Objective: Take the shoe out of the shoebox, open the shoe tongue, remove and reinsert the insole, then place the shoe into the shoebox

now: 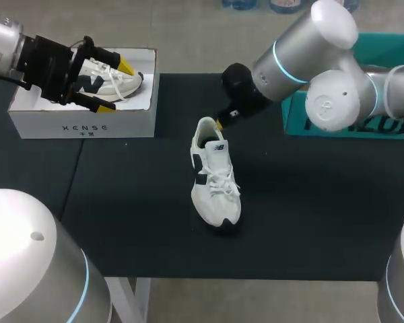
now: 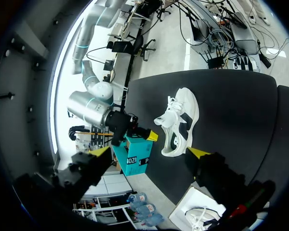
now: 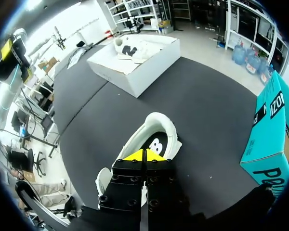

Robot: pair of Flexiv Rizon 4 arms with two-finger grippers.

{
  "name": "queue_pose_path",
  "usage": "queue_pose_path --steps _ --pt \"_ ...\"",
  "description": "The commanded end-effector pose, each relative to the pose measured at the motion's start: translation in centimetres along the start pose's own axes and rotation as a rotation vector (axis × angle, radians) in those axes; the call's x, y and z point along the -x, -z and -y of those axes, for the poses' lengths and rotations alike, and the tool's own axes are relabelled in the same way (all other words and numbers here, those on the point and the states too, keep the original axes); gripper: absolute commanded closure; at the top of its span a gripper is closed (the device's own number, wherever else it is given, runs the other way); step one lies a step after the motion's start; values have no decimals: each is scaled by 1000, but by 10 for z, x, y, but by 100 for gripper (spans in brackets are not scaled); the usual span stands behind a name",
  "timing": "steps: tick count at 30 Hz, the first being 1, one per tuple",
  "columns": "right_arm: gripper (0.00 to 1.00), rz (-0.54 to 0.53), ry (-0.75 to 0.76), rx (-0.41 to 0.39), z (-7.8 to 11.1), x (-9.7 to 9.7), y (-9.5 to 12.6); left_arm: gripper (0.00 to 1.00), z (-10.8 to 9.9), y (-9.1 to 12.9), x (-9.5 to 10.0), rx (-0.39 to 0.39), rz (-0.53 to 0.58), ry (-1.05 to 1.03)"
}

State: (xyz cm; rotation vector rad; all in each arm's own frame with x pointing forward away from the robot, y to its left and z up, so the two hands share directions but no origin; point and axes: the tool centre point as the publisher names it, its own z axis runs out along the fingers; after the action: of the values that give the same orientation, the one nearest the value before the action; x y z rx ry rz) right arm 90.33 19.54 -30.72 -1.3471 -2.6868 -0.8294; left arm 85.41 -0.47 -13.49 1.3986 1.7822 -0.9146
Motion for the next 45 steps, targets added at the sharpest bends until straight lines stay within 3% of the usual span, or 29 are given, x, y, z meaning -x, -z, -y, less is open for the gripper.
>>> queue_pose_path --steps 1,4,8,11,22,33,40,45 --pt "100 345 -184 -215 -10 -13 -12 0 0 -1 0 1 -2 -1" --pt "100 380 -267 -202 -8 -12 -16 0 0 -1 0 1 -2 -1" --pt "100 313 -345 -131 -6 -11 -29 0 0 -1 0 1 -2 -1" --pt "100 303 -403 -121 -6 -3 -42 0 0 -1 0 1 -2 -1" --pt "100 347 -387 -78 -6 7 -81 0 0 -1 0 1 -2 -1" --pt "100 388 -384 -137 11 18 -110 0 0 -1 0 1 -2 -1" --pt "100 394 -384 -177 15 18 -113 0 0 -1 0 1 -2 -1" --pt "100 413 -390 -194 6 15 -94 0 0 -1 0 1 -2 -1"
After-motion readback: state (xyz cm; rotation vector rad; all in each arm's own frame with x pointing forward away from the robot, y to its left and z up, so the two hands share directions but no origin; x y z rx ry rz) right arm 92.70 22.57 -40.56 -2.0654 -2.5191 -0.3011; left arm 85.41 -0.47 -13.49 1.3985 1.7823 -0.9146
